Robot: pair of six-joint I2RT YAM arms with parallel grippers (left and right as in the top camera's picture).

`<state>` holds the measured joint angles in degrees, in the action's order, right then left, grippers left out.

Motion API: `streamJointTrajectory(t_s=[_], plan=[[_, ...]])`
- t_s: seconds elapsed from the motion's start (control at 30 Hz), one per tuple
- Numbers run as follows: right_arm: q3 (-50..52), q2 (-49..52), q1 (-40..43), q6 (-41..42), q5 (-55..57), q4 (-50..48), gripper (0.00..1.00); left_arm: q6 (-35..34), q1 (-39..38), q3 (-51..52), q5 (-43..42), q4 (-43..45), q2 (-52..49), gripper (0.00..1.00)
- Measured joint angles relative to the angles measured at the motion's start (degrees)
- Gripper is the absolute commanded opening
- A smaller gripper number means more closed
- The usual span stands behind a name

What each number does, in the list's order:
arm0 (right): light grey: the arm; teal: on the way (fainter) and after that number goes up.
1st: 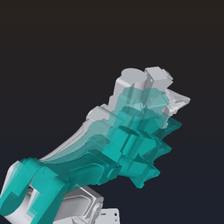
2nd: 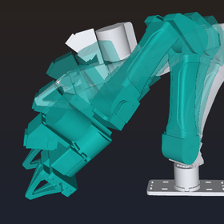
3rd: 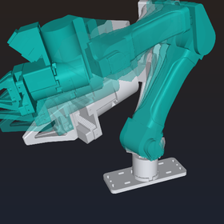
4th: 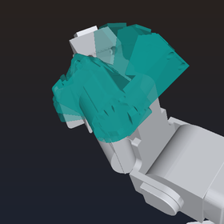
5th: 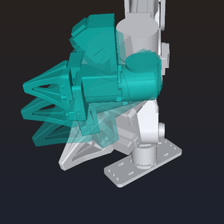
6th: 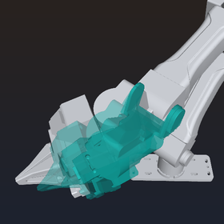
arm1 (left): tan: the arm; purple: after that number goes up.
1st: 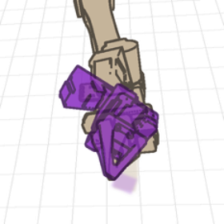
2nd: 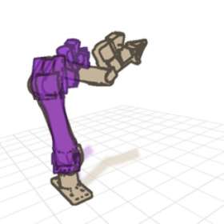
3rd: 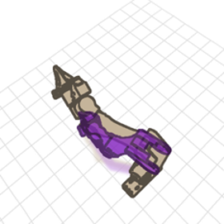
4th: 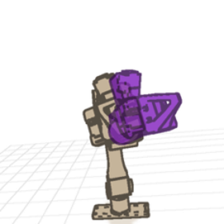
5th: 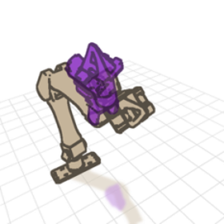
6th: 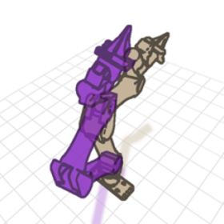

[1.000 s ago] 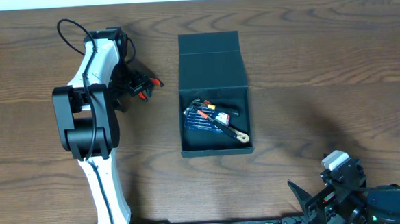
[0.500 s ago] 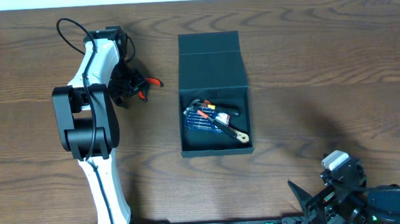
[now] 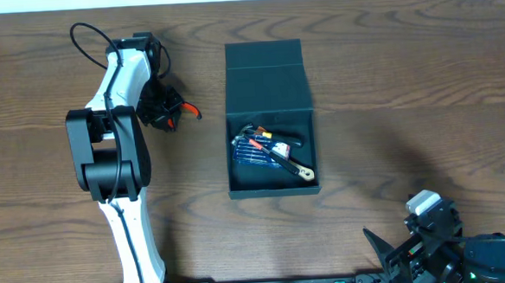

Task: Pack container
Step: 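Lower the left gripper onto the red-black pliers and grasp them, then carry the pliers with the left gripper and lower them into the box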

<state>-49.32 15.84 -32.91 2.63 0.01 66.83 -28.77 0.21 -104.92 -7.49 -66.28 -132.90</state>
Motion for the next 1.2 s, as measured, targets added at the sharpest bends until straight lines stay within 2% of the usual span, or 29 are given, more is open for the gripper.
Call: streamJointTrajectory(t_s=[0.27, 0.8, 0.93, 1.2], plan=[[0.0, 0.0, 0.0, 0.0, 0.0, 0.0, 0.99, -0.2, 0.0, 0.0, -0.3, 0.5, 0.0, 0.07], [0.0, 0.0, 0.0, 0.0, 0.0, 0.0, 0.99, -5.6, -1.0, 0.0, -3.0, 2.1, 0.9, 0.06], [0.0, 0.0, 0.0, 0.0, 0.0, 0.0, 0.99, -7.1, -2.9, 0.0, -3.1, 2.1, 4.6, 0.07], [0.0, 0.0, 0.0, 0.0, 0.0, 0.0, 0.99, -11.8, -8.5, 0.0, -3.3, 2.1, 18.8, 0.06]])
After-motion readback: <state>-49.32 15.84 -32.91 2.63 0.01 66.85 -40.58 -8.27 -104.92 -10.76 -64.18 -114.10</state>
